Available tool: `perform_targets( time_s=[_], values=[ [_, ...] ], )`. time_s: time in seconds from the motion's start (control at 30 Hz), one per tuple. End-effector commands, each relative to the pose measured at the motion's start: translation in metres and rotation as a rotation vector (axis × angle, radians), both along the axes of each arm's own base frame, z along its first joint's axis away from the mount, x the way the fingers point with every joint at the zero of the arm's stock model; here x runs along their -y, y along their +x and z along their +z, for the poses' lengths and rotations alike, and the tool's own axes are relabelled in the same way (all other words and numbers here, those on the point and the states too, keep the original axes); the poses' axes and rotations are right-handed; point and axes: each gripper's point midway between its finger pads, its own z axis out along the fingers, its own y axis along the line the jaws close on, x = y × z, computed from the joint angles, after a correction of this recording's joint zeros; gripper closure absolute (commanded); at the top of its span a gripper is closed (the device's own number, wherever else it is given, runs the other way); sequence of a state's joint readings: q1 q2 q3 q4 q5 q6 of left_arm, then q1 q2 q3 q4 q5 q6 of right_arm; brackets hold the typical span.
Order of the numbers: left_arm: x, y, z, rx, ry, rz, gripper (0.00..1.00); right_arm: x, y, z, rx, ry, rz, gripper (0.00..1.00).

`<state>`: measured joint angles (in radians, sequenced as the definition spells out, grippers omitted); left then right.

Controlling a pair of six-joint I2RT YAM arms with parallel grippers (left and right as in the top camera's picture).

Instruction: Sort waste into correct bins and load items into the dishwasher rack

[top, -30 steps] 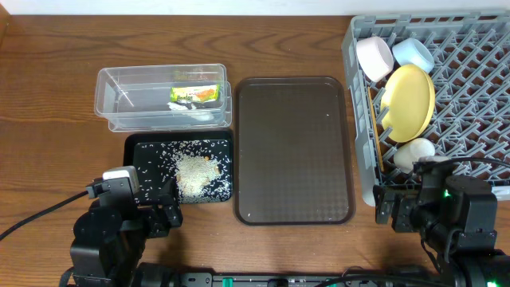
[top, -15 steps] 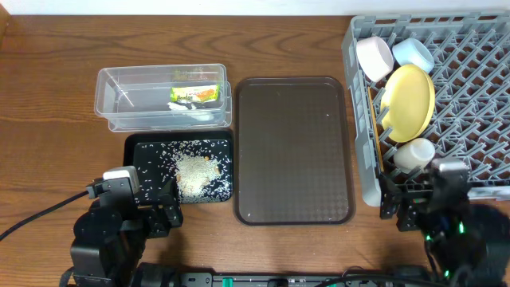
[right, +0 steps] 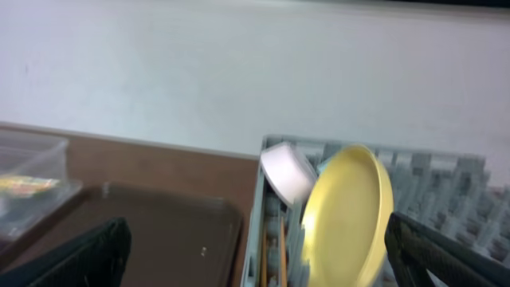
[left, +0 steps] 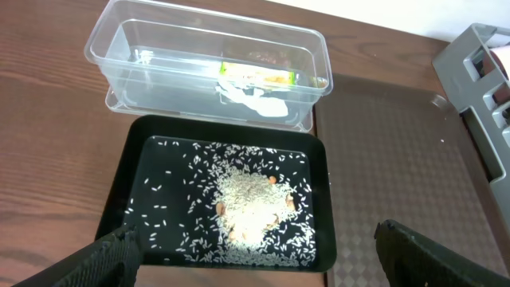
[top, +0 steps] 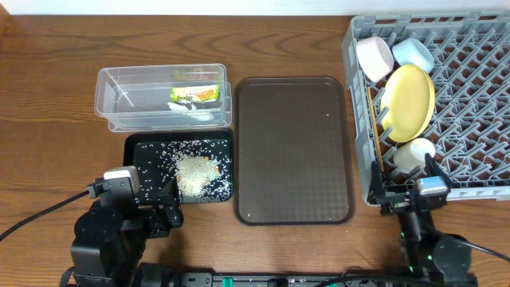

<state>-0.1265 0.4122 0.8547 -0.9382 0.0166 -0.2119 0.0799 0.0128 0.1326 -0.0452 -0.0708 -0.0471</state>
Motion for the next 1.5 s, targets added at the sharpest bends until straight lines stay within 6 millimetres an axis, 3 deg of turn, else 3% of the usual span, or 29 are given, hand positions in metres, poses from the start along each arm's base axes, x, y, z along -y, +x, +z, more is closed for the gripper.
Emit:
perform_targets(
  time_s=[0.0,0.17,1.1,1.17,1.23,1.37,1.47],
  values=[
    [0.0,0.0,0.0,0.001,0.008,-0.008,0.05,-0.002,0.007,-0.023,0.017,-0.02,0.0,0.01],
    [0.0,0.0,0.0,0.001,0.008,-0.008,0.05,-0.006,0.008,-0.067,-0.144,-0.03,0.026,0.01],
    [0.0,0.0,0.0,0.001,0.008,-0.008,0.05,-0.006,0.008,-0.067,-0.143,-0.03,0.025,0.01],
    [-0.002,-0.005,-0.007,-0.031,0.017,-0.002,0.1,-0.006,0.008,-0.067,-0.143,-0.03,0.024,0.01],
    [-0.003,-0.017,-0.021,-0.096,0.025,-0.003,0.01,-0.006,0.008,-0.067,-0.143,-0.03,0.024,0.01],
    [-0.008,-0.038,-0.041,-0.178,0.034,0.013,0.01,-0.006,0.008,-0.067,-0.143,-0.03,0.024,0.01],
    [-0.009,-0.04,-0.051,-0.17,0.033,0.015,0.01,-0.006,0.008,-0.067,-0.143,-0.03,0.025,0.01]
  ],
)
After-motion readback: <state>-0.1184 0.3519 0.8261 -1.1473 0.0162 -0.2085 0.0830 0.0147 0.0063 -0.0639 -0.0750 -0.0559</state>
